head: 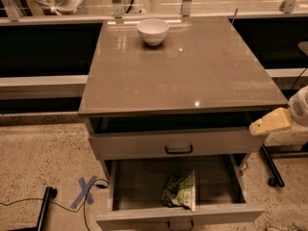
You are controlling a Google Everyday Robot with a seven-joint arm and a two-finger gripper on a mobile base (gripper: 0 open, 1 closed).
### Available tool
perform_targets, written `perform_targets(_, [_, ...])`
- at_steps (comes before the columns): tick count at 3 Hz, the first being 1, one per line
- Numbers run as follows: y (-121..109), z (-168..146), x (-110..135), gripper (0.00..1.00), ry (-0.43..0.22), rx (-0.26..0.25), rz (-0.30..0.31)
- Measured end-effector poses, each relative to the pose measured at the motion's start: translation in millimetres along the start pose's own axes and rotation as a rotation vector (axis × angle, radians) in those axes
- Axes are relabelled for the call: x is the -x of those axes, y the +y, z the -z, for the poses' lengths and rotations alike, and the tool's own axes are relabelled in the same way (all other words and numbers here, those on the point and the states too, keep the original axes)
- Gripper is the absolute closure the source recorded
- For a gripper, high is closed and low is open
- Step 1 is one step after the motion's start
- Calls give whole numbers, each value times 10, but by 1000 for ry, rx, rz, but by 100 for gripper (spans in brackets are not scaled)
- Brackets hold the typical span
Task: Pick green jalapeno chip bag from middle drawer and place on counter
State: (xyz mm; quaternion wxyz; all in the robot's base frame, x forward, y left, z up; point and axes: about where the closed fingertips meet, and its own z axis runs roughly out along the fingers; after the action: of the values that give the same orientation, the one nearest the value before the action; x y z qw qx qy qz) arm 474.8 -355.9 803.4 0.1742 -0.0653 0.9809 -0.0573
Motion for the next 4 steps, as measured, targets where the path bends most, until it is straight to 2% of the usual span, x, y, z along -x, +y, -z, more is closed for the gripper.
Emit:
perform_targets(1, [1, 11, 137, 0, -46, 0, -42])
perform_targets(2, [171, -266, 49, 0, 52, 33, 7])
perform_targets(3, [481, -741, -186, 0, 215, 66, 11])
perform_targets(4, [485, -1102, -449, 0, 310, 140, -199])
